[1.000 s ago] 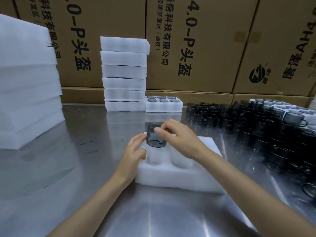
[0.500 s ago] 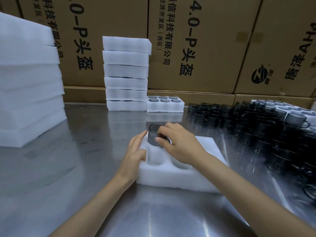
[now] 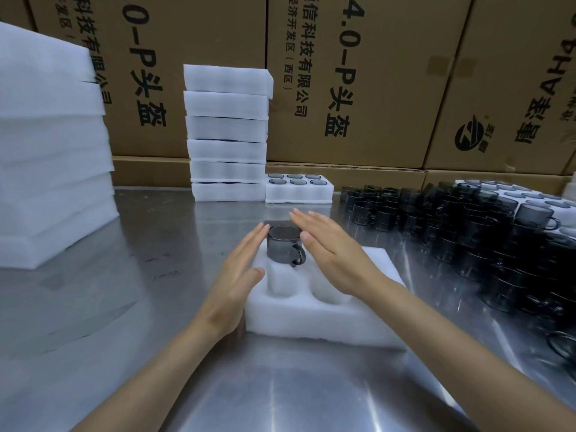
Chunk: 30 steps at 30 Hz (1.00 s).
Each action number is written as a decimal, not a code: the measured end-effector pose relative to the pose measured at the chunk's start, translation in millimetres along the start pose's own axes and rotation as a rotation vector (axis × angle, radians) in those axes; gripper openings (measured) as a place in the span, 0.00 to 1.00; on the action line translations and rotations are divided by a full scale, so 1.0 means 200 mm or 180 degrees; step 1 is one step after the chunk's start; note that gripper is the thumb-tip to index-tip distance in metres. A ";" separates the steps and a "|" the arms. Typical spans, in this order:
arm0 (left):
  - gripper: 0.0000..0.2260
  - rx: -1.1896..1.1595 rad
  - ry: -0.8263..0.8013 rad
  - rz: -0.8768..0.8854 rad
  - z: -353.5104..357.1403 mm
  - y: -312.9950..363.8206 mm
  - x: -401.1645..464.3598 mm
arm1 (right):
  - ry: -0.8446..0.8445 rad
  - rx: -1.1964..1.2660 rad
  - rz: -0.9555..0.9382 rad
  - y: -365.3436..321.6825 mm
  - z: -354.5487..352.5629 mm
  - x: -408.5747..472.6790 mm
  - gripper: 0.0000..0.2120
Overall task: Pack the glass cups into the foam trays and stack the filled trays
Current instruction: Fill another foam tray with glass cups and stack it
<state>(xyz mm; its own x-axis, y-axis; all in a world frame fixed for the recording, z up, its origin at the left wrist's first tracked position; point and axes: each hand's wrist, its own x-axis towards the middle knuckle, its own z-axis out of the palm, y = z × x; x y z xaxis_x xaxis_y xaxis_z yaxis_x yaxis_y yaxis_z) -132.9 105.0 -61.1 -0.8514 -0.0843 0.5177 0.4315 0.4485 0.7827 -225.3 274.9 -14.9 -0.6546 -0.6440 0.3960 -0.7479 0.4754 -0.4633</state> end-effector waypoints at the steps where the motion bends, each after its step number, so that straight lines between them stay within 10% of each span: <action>1: 0.28 0.0306 -0.0061 0.0130 -0.01 -0.01 0.00 | -0.0161 -0.0100 -0.0020 0.00 0.00 -0.01 0.21; 22: 0.24 0.1262 -0.0217 -0.0046 -0.02 0.01 -0.05 | -0.0896 -0.0770 0.0095 -0.03 0.02 -0.04 0.20; 30: 0.20 0.1645 -0.0041 0.0763 -0.03 0.05 -0.04 | 0.0429 0.0379 0.0985 0.24 -0.24 0.04 0.11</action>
<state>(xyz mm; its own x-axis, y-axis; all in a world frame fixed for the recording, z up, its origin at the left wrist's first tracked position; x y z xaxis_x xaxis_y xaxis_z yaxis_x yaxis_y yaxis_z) -118.7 104.5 -54.8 -0.7527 0.0828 0.6531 0.4139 0.8310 0.3716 -272.4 321.7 3.5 -0.8627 -0.3917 0.3198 -0.4990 0.5572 -0.6637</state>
